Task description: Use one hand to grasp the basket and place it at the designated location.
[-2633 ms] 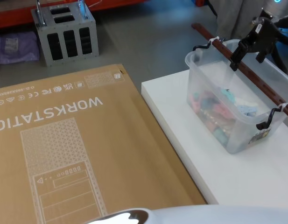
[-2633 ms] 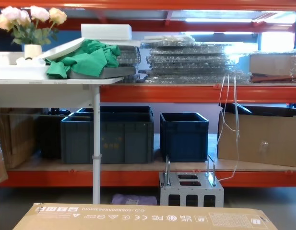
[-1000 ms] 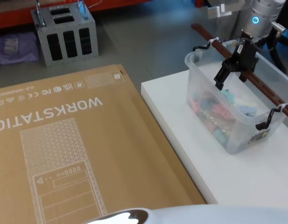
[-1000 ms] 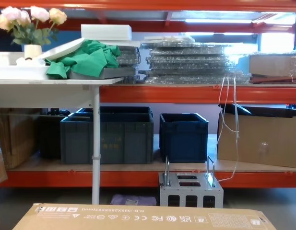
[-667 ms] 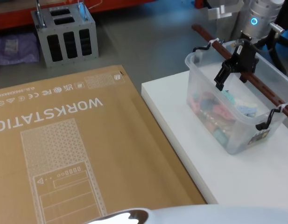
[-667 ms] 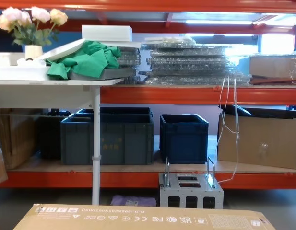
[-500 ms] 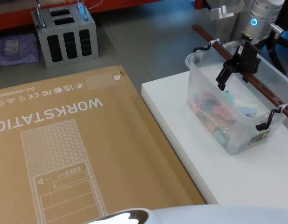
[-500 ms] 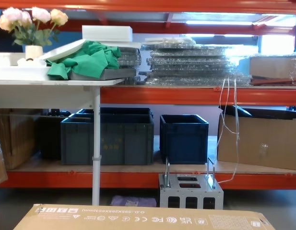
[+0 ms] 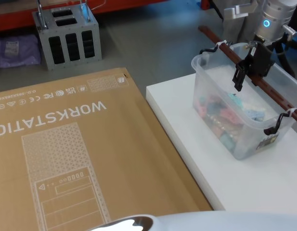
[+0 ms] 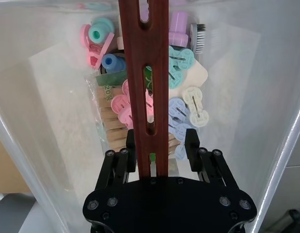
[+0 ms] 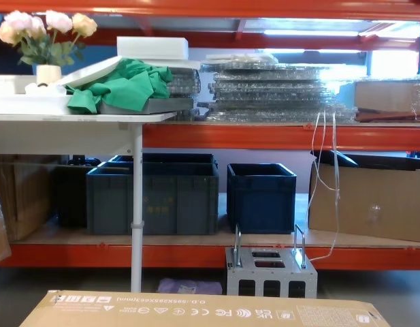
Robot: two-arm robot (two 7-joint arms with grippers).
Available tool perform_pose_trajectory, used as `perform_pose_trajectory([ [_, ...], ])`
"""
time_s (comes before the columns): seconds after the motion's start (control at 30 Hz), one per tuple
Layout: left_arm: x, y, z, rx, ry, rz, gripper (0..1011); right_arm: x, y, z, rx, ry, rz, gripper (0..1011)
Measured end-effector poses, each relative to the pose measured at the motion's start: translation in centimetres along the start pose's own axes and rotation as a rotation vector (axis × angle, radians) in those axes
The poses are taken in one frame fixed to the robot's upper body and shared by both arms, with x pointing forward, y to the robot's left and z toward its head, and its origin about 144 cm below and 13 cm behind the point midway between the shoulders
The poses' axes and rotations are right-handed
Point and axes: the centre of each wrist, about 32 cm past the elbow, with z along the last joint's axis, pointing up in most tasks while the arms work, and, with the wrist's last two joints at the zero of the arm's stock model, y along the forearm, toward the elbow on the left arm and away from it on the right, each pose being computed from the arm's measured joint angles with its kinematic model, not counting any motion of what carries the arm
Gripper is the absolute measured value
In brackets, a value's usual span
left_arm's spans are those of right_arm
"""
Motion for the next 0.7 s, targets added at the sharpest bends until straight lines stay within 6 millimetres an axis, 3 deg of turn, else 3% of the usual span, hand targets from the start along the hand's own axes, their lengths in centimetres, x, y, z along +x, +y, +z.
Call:
perform_pose_trajectory([
  [0.37, 0.00, 0.00, 0.00, 0.000, 0.000, 0.000, 0, -0.26, 0.03, -0.24, 0.000, 0.007, -0.004, 264],
  [0.7, 0.00, 0.00, 0.00, 0.000, 0.000, 0.000, 0, -0.57, -0.01, -0.53, 0.014, 0.009, -0.008, 166],
])
